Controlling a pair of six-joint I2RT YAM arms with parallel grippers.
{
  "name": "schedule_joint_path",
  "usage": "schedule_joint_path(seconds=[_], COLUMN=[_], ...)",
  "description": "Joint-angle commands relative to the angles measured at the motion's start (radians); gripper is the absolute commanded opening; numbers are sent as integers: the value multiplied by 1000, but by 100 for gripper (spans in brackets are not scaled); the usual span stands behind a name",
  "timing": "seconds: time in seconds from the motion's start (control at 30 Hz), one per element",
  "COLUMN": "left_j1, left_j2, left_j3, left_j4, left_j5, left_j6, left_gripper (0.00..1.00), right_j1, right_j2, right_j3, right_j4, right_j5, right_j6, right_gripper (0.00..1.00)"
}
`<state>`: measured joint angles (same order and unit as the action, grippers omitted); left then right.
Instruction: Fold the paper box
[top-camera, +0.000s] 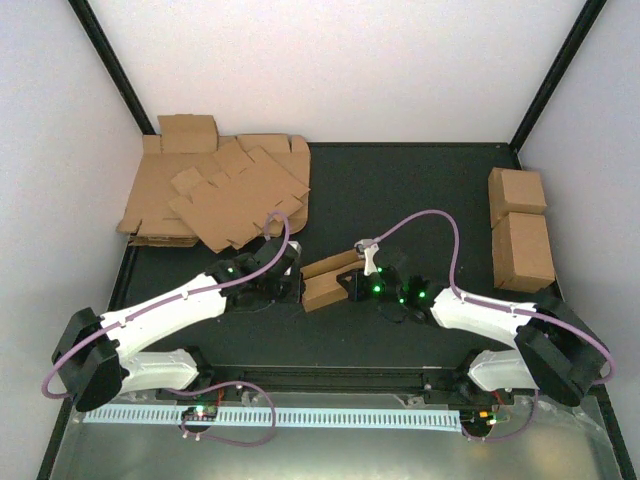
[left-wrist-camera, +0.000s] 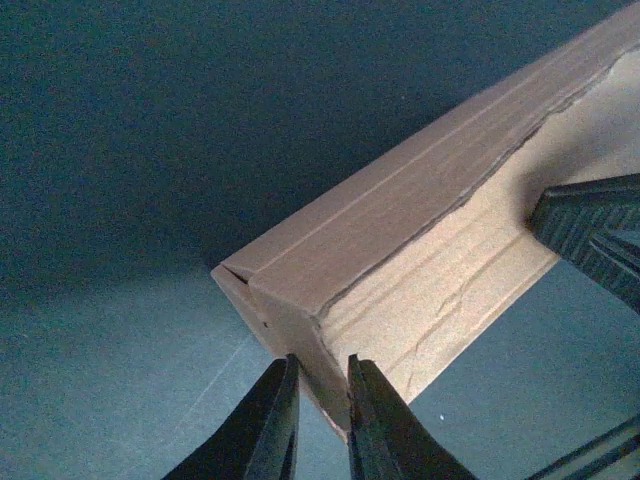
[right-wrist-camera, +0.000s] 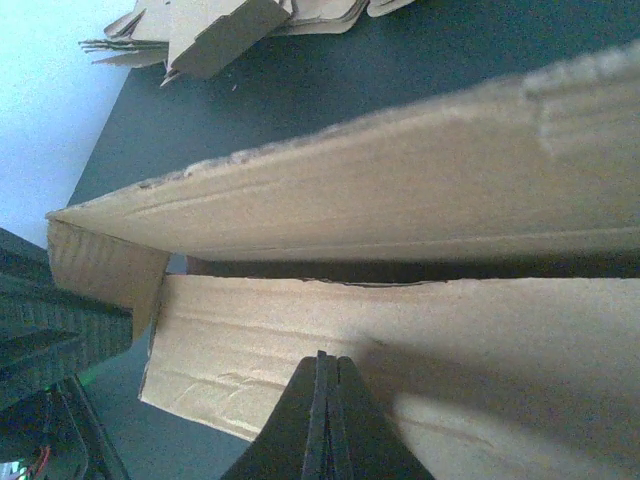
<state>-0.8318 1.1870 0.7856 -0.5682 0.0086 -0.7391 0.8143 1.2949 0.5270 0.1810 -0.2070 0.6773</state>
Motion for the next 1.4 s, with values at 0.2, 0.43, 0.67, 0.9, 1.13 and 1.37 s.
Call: schedule_joint_path(seconds=[0.2, 0.43, 0.67, 0.9, 1.13, 1.37], left_j1=[-4, 7, 131, 233, 231, 201], left_j2=[-104, -201, -233, -158, -272, -481], left_j3=[-3, -7, 13, 76, -62, -226], left_j4=[-81, -96, 22, 53, 61, 74], left_j5=[8, -35, 13, 189, 208, 308], left_j6=[14, 75, 196, 328, 250, 94], left_gripper=[59, 78, 81, 82, 84, 78], right_j1=[13, 11, 11, 12, -7, -162], right_j2=[-14, -50, -110, -189, -303, -266], right_j3=[18, 21, 17, 21, 146, 365], right_j4=[-16, -32, -60, -161, -407, -582], right_j5=[56, 65, 25, 20, 117, 63], right_j6=[-12, -26, -43, -96, -243, -335], right_gripper=[2, 2, 2, 3, 4, 4])
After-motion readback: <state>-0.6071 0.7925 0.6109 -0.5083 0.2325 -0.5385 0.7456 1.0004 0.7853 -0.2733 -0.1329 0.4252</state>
